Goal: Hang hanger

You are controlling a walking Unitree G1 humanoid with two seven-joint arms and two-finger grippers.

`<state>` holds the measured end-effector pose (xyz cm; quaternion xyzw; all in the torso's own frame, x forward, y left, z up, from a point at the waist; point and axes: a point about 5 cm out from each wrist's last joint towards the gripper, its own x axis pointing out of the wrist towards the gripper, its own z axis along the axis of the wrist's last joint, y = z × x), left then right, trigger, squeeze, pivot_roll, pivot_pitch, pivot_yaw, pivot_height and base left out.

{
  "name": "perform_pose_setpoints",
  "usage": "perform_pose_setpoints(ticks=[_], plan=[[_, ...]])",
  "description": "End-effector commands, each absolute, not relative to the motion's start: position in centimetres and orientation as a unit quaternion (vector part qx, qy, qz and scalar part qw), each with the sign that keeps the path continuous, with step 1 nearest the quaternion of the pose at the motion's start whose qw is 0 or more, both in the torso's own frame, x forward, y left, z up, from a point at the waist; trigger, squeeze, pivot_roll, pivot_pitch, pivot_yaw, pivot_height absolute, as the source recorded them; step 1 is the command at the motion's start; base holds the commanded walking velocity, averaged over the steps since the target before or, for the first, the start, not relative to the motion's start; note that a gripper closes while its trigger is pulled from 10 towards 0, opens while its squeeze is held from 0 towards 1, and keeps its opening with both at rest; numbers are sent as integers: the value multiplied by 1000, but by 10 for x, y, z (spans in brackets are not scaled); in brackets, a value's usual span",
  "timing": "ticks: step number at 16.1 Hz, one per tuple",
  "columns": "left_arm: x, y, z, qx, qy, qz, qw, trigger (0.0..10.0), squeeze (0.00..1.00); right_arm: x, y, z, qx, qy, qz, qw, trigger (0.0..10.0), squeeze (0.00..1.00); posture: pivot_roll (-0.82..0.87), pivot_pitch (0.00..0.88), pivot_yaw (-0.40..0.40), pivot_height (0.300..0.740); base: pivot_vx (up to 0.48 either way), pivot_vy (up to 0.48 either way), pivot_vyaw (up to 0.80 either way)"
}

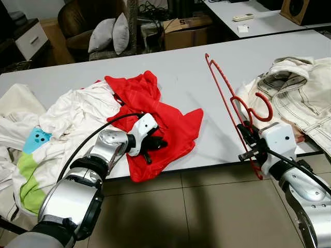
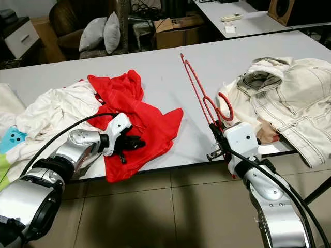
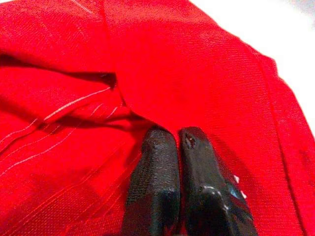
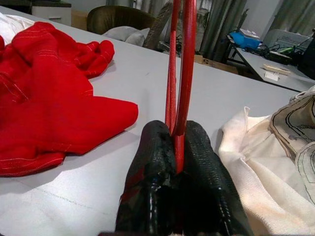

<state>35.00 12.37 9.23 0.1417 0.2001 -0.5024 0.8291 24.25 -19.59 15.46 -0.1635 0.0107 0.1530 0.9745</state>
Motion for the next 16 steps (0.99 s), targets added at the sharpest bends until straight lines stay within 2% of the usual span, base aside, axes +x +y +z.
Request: perform_pose_setpoints(ticks=[1, 7, 9, 10, 11, 13, 14, 15, 16], plan=[[354, 126, 100, 157, 192, -509, 824, 0, 0, 244, -195, 156, -164, 4, 155, 974, 10000, 0, -165, 0, 161, 740, 0, 0, 0], [356, 132, 98, 211, 200, -475, 830, 0, 0, 245, -195, 157, -164, 1, 153, 974, 10000, 0, -166, 0, 160, 740, 0, 0, 0], [368, 132, 113, 284, 155, -430, 843, 0, 0, 246, -195, 158, -165, -1, 151, 975, 10000, 0, -168, 0, 161, 740, 0, 0, 0], [381, 131, 139, 351, 97, -392, 845, 0, 0, 247, -196, 158, -167, -2, 149, 975, 10000, 0, -164, 0, 155, 740, 0, 0, 0], [389, 131, 156, 382, 62, -367, 846, 0, 0, 248, -197, 159, -168, -3, 147, 975, 10000, 0, -164, 0, 155, 740, 0, 0, 0], [409, 137, 226, 506, -87, -226, 827, 0, 0, 250, -198, 161, -171, -6, 141, 975, 10000, 0, -161, 0, 151, 740, 0, 0, 0], [412, 141, 256, 519, -162, -166, 823, 0, 0, 250, -199, 161, -172, -7, 139, 975, 10000, 0, -163, 0, 155, 740, 0, 0, 0], [407, 147, 301, 530, -284, -74, 796, 0, 0, 249, -199, 161, -173, -6, 135, 976, 10000, 0, -165, 0, 158, 740, 0, 0, 0], [396, 152, 307, 544, -341, -70, 764, 0, 0, 246, -199, 159, -171, -4, 132, 977, 10000, 0, -171, 0, 169, 740, 0, 0, 0]])
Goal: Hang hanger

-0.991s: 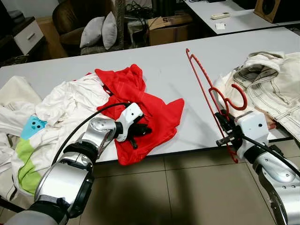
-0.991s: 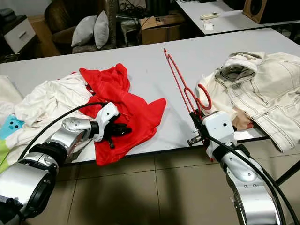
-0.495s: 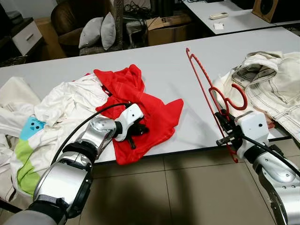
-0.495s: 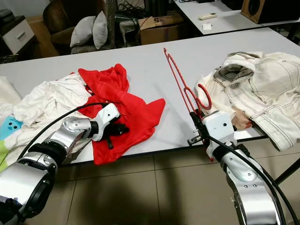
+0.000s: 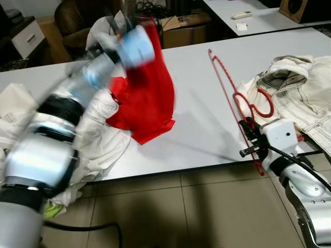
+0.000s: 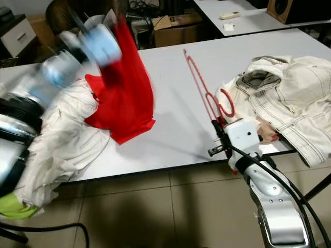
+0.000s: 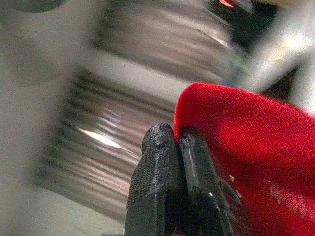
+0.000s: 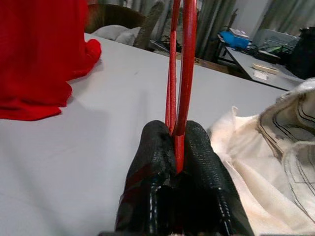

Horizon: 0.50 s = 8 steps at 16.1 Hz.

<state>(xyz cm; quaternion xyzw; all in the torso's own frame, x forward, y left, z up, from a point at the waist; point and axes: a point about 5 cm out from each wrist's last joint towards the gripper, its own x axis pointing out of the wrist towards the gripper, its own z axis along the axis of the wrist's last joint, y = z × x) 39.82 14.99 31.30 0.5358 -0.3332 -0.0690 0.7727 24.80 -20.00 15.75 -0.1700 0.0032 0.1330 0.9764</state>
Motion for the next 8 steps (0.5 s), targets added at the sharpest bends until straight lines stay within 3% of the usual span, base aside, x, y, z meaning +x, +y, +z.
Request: perform_pose_setpoints(ticks=[1, 4, 6, 8], plan=[[388, 153, 294, 549, -359, -98, 748, 0, 0, 243, -199, 158, -168, -2, 130, 977, 10000, 0, -172, 0, 172, 740, 0, 0, 0], [363, 151, 237, 543, -336, -217, 738, 0, 0, 238, -199, 155, -164, 3, 124, 979, 10000, 0, -163, 0, 170, 740, 0, 0, 0], [321, 151, 133, 517, -192, -354, 755, 0, 0, 236, -198, 153, -160, 8, 124, 979, 10000, 0, -141, 0, 147, 740, 0, 0, 0], [305, 151, 102, 503, -125, -394, 759, 0, 0, 237, -196, 152, -160, 10, 132, 978, 10000, 0, -128, 0, 130, 740, 0, 0, 0]])
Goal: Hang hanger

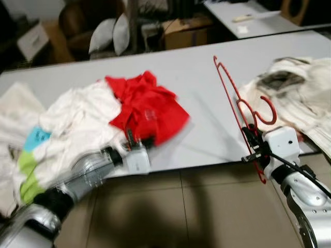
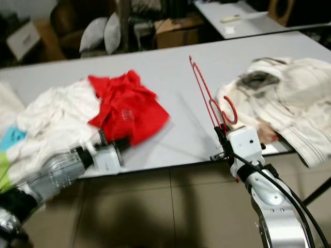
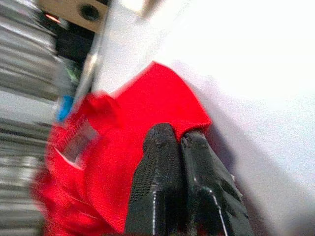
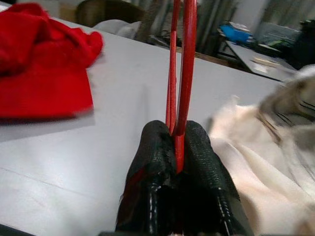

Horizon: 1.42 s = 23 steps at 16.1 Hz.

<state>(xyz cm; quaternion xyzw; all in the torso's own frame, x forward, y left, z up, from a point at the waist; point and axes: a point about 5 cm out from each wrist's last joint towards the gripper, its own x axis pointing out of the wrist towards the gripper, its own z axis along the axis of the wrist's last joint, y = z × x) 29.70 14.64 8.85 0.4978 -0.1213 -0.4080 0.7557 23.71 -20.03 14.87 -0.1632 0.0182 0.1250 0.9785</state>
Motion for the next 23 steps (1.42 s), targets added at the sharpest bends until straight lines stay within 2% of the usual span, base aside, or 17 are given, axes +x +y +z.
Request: perform_pose_setpoints(ticks=[1, 2, 3, 4, 8, 9, 11, 13, 17, 19, 20, 22, 23], plan=[[302, 152, 96, 500, -105, -404, 759, 0, 0, 238, -196, 152, -160, 10, 135, 978, 10000, 0, -123, 0, 124, 740, 0, 0, 0], [289, 158, 70, 478, -12, -454, 752, 10000, 0, 240, -194, 153, -162, 10, 143, 976, 10000, 0, -117, 0, 122, 740, 0, 0, 0], [284, 161, 65, 459, 16, -474, 751, 10000, 0, 241, -194, 153, -162, 10, 144, 976, 10000, 0, -113, 0, 121, 740, 0, 0, 0], [279, 166, 65, 456, 32, -483, 747, 10000, 1000, 241, -194, 154, -161, 9, 143, 976, 10000, 0, -110, 0, 121, 740, 0, 0, 0], [282, 179, 87, 403, 44, -493, 770, 10000, 1000, 239, -192, 151, -157, 11, 146, 977, 10000, 0, -99, 0, 122, 740, 0, 0, 0], [283, 179, 98, 372, 33, -509, 776, 10000, 1000, 239, -192, 151, -156, 12, 146, 977, 10000, 0, -95, 0, 123, 740, 0, 0, 0], [277, 178, 108, 333, 25, -545, 769, 10000, 1000, 240, -191, 152, -155, 8, 145, 977, 10000, 0, -98, 0, 133, 740, 0, 0, 0], [277, 170, 121, 295, -3, -552, 780, 10000, 1000, 240, -190, 152, -153, 6, 144, 978, 10000, 0, -98, 0, 136, 740, 0, 0, 0], [291, 155, 128, 277, -11, -549, 788, 10000, 1000, 241, -189, 152, -152, 5, 147, 977, 10000, 0, -97, 0, 133, 740, 0, 0, 0], [301, 150, 124, 311, -1, -536, 785, 10000, 1000, 243, -188, 153, -153, 3, 148, 977, 10000, 0, -98, 0, 134, 740, 0, 0, 0], [312, 152, 122, 359, 3, -497, 790, 10000, 0, 243, -188, 153, -153, 2, 149, 977, 10000, 0, -101, 0, 139, 740, 0, 0, 0], [322, 155, 122, 406, 7, -462, 788, 10000, 0, 243, -188, 153, -153, 2, 149, 977, 10000, 0, -104, 0, 144, 740, 0, 0, 0], [325, 156, 120, 426, 14, -463, 777, 10000, 0, 242, -188, 153, -153, 2, 148, 977, 10000, 0, -106, 0, 146, 740, 0, 0, 0]])
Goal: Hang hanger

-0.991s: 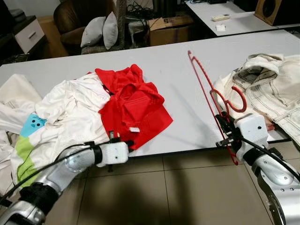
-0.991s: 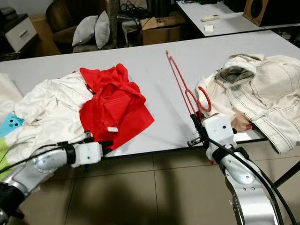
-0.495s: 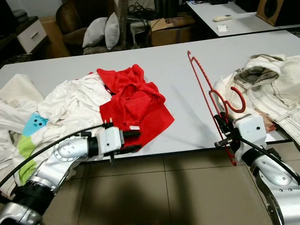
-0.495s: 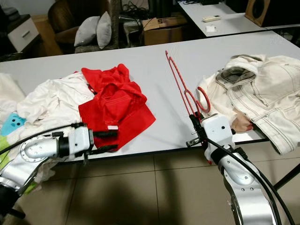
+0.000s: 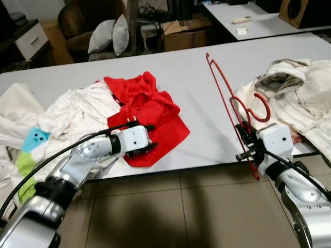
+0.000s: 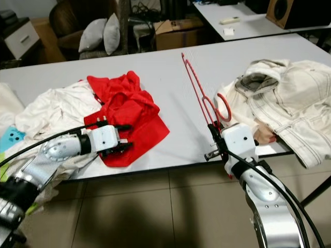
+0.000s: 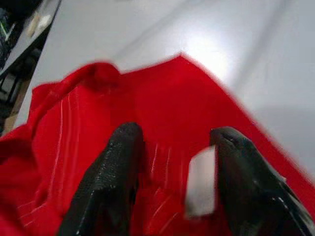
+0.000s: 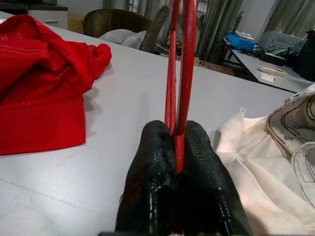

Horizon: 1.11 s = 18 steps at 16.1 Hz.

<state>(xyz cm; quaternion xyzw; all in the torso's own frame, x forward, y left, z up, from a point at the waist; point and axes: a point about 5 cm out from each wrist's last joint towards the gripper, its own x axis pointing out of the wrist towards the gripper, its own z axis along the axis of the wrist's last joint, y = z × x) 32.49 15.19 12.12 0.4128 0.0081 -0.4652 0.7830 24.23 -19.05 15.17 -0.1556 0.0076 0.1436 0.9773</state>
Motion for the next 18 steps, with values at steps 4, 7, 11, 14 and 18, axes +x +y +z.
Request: perform_pose_setpoints(ticks=[4, 7, 11, 14, 18], plan=[[338, 158, 118, 463, 27, -441, 769, 10000, 0, 242, -187, 153, -151, 1, 145, 978, 10000, 0, -111, 0, 157, 740, 0, 0, 0], [336, 164, 117, 472, 40, -462, 750, 3373, 0, 242, -188, 153, -151, 1, 141, 978, 10000, 0, -111, 0, 159, 740, 0, 0, 0], [338, 167, 115, 484, 49, -465, 740, 0, 0, 244, -187, 153, -149, -1, 142, 978, 10000, 0, -103, 0, 155, 740, 0, 0, 0], [337, 176, 111, 493, 72, -461, 734, 0, 0, 246, -187, 153, -150, -2, 144, 978, 10000, 0, -99, 0, 151, 740, 0, 0, 0], [343, 184, 110, 498, 99, -430, 747, 0, 0, 248, -187, 154, -150, -4, 144, 978, 10000, 0, -100, 0, 153, 740, 0, 0, 0]])
